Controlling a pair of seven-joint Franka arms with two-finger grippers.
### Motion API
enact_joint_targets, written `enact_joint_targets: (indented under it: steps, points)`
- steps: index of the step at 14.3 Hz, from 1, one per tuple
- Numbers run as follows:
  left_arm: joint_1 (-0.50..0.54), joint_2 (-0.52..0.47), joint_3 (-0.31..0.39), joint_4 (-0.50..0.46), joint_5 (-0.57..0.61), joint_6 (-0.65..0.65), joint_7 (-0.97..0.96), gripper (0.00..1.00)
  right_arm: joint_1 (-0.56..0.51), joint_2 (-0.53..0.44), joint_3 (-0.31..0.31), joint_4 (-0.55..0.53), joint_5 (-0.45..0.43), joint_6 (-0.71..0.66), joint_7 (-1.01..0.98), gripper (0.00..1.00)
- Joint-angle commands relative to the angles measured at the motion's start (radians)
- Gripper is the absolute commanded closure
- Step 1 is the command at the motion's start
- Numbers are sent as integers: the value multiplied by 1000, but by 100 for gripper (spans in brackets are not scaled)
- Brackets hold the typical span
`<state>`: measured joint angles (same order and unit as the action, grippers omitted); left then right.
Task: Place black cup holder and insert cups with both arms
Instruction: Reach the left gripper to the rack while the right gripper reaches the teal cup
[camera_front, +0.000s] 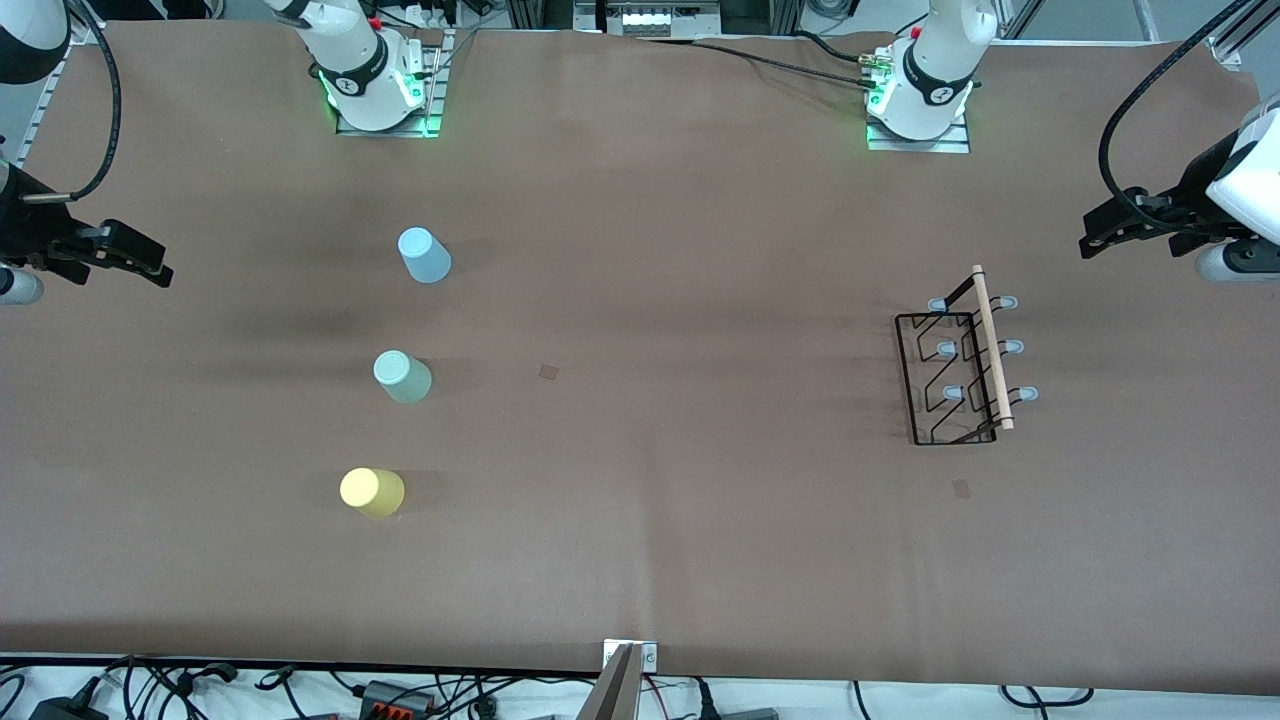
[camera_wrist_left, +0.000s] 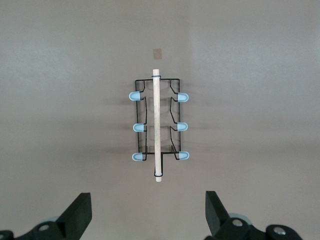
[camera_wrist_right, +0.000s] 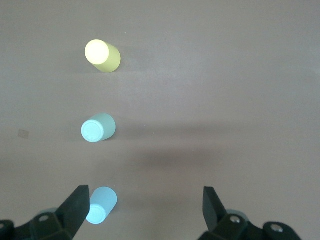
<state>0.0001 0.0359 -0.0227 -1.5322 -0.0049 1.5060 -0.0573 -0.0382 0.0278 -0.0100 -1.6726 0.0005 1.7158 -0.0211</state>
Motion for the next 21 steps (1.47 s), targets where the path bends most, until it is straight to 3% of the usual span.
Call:
enact_joint_targets:
  steps: [1, 8, 14, 17, 21]
  points:
    - [4, 9, -2, 24, 16, -20, 14, 0, -12, -20, 7, -2, 3, -11, -2, 0]
    - [3, 33, -3, 24, 16, -12, -9, 0, -11, -9, 9, -3, 3, -5, 0, 0]
    - [3, 148, -6, -19, 22, 201, 16, 0, 4, 41, 13, -1, 1, -4, 0, 0]
    - [4, 138, -6, -176, 23, 357, 16, 0, 61, 133, 13, -1, 3, 48, 73, 0]
    - [9, 47, -13, -446, 23, 595, 17, 0, 135, 259, 13, -1, 1, 125, 122, 0]
